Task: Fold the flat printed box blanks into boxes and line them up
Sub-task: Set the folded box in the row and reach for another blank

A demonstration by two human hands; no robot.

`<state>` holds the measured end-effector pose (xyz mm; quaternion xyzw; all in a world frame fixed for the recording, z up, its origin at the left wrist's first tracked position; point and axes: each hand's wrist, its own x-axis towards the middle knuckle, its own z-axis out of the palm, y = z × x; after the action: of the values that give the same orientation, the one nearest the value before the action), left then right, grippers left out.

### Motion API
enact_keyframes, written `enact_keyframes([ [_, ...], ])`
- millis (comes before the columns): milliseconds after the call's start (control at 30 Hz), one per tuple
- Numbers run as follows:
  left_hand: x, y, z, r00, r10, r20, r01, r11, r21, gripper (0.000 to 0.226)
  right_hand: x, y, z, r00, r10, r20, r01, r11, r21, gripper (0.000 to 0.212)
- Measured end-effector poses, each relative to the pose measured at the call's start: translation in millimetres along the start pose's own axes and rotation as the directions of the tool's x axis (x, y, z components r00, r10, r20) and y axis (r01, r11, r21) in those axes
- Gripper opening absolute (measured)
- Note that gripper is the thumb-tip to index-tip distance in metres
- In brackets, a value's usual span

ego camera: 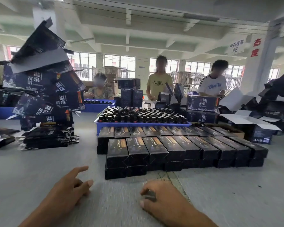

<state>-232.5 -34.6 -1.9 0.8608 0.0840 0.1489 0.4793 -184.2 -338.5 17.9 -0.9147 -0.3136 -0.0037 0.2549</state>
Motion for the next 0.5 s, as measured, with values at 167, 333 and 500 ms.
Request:
enact_keyframes([
  [167,-1.0,1.0,-1.0,1.0,0.007,-0.002,-0.007,1.0,-0.007,0.036,-0.7,1.4,1.5,1.0,0.015,0.002,-0.015,0.998,0.059,0.03],
  [333,-3.4,5.6,-2.1,1.0,-0.002,0.012,0.002,1.0,0.01,0.037,-1.1,-0.2,-0.5,1.0,0.005,0.02,-0.006,0.997,0.077,0.029],
  [500,-4.2,7.5,-2.4,1.0,-0.003,0.024,0.002,1.0,0.007,0.039,-1.9,-3.5,-3.0,1.0,-0.006,0.023,0.004,0.998,0.059,0.028],
])
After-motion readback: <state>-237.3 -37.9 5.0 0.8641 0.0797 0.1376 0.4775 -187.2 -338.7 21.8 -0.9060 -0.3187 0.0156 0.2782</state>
